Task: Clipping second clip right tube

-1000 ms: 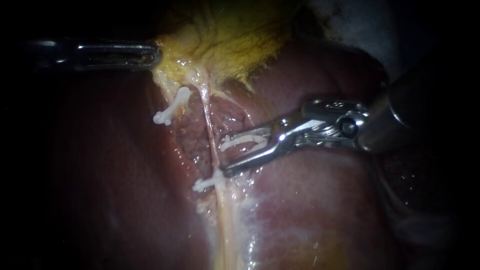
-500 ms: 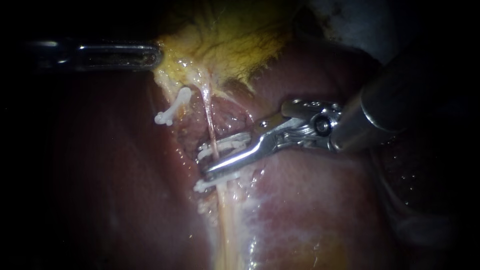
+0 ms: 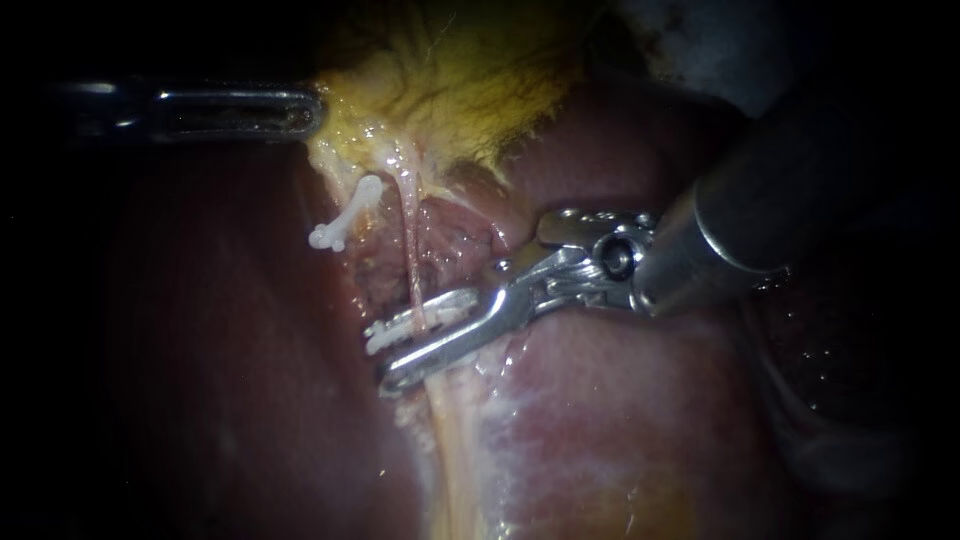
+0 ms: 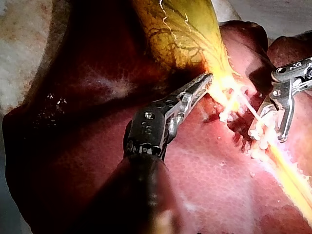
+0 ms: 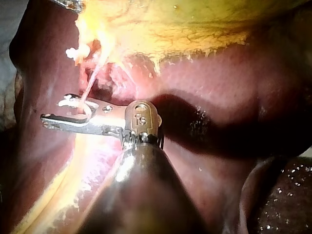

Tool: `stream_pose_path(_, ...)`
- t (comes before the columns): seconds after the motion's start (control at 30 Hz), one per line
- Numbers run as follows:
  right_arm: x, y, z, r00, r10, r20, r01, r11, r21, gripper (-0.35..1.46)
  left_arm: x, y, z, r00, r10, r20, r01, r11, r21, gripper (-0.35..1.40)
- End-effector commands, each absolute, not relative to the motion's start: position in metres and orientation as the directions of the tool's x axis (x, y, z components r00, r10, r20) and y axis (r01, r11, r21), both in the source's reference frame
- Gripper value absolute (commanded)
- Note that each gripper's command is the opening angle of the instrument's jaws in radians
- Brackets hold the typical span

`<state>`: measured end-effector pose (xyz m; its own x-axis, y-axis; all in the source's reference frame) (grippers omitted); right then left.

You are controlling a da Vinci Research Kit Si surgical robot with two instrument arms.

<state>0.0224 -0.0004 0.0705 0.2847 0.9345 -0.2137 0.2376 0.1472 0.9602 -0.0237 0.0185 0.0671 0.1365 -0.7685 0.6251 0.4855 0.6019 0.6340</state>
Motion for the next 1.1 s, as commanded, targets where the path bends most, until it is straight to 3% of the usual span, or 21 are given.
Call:
stream_pose_path(0.03,0.0224,-0.0003,0.0705,0.285,0.935,-0.209,0.235,0.143,0.961,0.28,-0.0237,0.0185,0.0671,0.136,-0.769,0.625,0.486,0.602,0.634,-0.35)
stream_pose_path(0.33,0.0225,-0.0001,0.0706,0.292,0.941,-0.173,0.223,0.109,0.969,-0.06,-0.0238,0.0185,0.0671,0.136,-0.769,0.625,0.486,0.602,0.634,-0.35)
stream_pose_path(0.47,0.0226,-0.0001,0.0707,0.296,0.942,-0.156,0.218,0.093,0.972,-0.35,-0.0238,0.0185,0.0672,0.136,-0.769,0.625,0.486,0.602,0.634,-0.35)
stream_pose_path(1.1,0.0224,-0.0003,0.0711,0.298,0.942,-0.153,0.216,0.09,0.972,-0.35,-0.0239,0.0185,0.0672,0.136,-0.768,0.625,0.486,0.602,0.634,-0.35)
